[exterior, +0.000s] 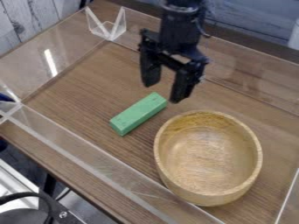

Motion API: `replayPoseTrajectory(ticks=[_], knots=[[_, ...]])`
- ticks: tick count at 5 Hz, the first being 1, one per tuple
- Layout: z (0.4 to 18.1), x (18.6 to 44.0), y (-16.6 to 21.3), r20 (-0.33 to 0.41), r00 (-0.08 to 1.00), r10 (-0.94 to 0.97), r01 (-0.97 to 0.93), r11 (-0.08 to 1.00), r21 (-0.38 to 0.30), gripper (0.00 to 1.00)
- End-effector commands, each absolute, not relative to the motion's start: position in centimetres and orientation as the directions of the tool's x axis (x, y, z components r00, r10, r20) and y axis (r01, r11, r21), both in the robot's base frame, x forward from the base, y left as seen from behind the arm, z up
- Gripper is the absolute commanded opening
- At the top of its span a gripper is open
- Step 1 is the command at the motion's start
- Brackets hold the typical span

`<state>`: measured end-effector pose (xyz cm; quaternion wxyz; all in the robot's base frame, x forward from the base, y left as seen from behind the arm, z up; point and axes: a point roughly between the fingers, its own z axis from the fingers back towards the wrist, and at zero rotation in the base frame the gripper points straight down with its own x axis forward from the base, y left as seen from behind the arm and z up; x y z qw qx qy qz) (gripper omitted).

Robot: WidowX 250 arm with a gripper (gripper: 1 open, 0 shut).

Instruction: Put the green block in the brown bowl

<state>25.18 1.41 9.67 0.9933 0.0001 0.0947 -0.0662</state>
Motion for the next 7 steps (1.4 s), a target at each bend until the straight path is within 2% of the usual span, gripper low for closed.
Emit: replayPoseTrajectory(ticks=[1, 3, 5, 7], knots=[[10.4, 24.6, 3.0, -0.131, 0.979, -0.155, 0.157, 0.988, 0.006, 1.00], [8.4, 23.1, 4.8, -0.128, 0.965, -0.227, 0.230, 0.973, 0.002, 1.00], [7.2, 23.8, 5.1, -0.042, 0.952, -0.303, 0.304, 0.953, 0.007, 1.00], [6.5, 24.3, 5.3, -0.009, 0.948, -0.317, 0.317, 0.948, 0.011, 1.00]])
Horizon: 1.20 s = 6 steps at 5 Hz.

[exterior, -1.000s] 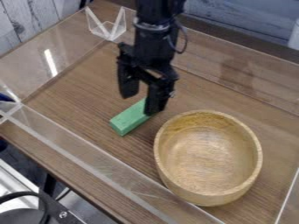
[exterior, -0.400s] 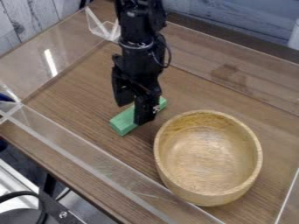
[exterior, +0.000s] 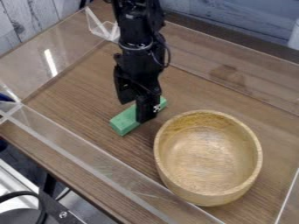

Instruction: Put the green block in the brown bowl

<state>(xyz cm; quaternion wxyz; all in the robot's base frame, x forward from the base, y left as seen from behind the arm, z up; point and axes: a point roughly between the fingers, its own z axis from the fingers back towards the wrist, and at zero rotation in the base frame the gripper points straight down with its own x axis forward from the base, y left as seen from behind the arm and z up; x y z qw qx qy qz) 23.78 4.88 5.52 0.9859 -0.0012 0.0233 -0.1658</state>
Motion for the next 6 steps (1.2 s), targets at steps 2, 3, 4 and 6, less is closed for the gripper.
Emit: replayPoseTrajectory(ticks=[2, 3, 4, 6], knots=[[5.6, 24.6, 5.4, -0.004, 0.947, -0.320, 0.320, 0.947, 0.008, 1.00], [5.8, 24.6, 5.4, 0.006, 0.948, -0.319, 0.319, 0.948, 0.001, 1.00], [6.2, 24.7, 5.3, 0.015, 0.948, -0.318, 0.318, 0.948, -0.005, 1.00], [7.1, 24.8, 5.2, 0.034, 0.948, -0.316, 0.316, 0.949, -0.012, 1.00]])
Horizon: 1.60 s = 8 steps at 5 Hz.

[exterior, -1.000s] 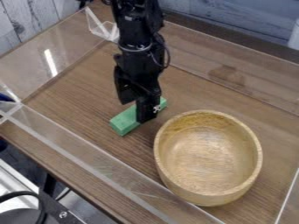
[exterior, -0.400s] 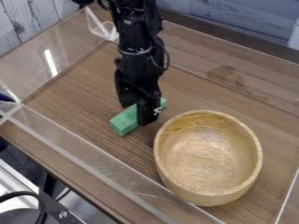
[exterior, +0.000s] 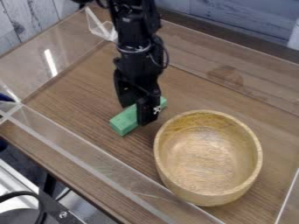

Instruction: Put the green block in the brown bowl

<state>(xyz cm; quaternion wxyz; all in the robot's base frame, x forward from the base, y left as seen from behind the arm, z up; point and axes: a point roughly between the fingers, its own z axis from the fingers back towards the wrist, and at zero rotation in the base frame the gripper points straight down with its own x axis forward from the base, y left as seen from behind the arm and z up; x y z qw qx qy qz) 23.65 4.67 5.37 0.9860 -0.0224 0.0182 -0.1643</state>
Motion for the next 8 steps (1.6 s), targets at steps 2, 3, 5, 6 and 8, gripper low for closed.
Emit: replayPoseTrajectory(ticks=[2, 3, 5, 6, 8], knots=[[7.2, 25.0, 5.1, 0.038, 0.948, -0.315, 0.316, 0.949, -0.006, 1.00], [6.9, 25.2, 5.2, 0.034, 0.948, -0.315, 0.316, 0.949, -0.001, 1.00], [6.1, 25.3, 5.4, 0.020, 0.949, -0.314, 0.314, 0.949, 0.003, 1.00], [5.8, 25.3, 5.5, 0.015, 0.951, -0.310, 0.310, 0.951, 0.000, 0.00], [7.3, 25.4, 5.7, 0.036, 0.954, -0.296, 0.296, 0.955, 0.000, 0.00]])
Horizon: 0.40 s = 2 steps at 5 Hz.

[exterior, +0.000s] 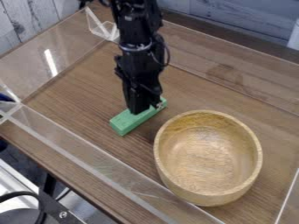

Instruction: Put the green block in the brown bowl

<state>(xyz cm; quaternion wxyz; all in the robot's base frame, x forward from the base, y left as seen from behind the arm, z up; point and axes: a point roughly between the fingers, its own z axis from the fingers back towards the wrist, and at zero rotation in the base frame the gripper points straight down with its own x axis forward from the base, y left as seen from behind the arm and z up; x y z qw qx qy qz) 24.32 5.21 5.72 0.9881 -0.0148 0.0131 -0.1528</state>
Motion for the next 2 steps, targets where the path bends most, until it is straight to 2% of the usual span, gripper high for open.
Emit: replayPoseTrajectory(ticks=[1, 2], knots=[[8.9, 25.8, 5.8, 0.062, 0.956, -0.286, 0.287, 0.958, 0.002, 0.00], [11.0, 26.3, 6.0, 0.090, 0.958, -0.273, 0.273, 0.962, 0.004, 0.00]])
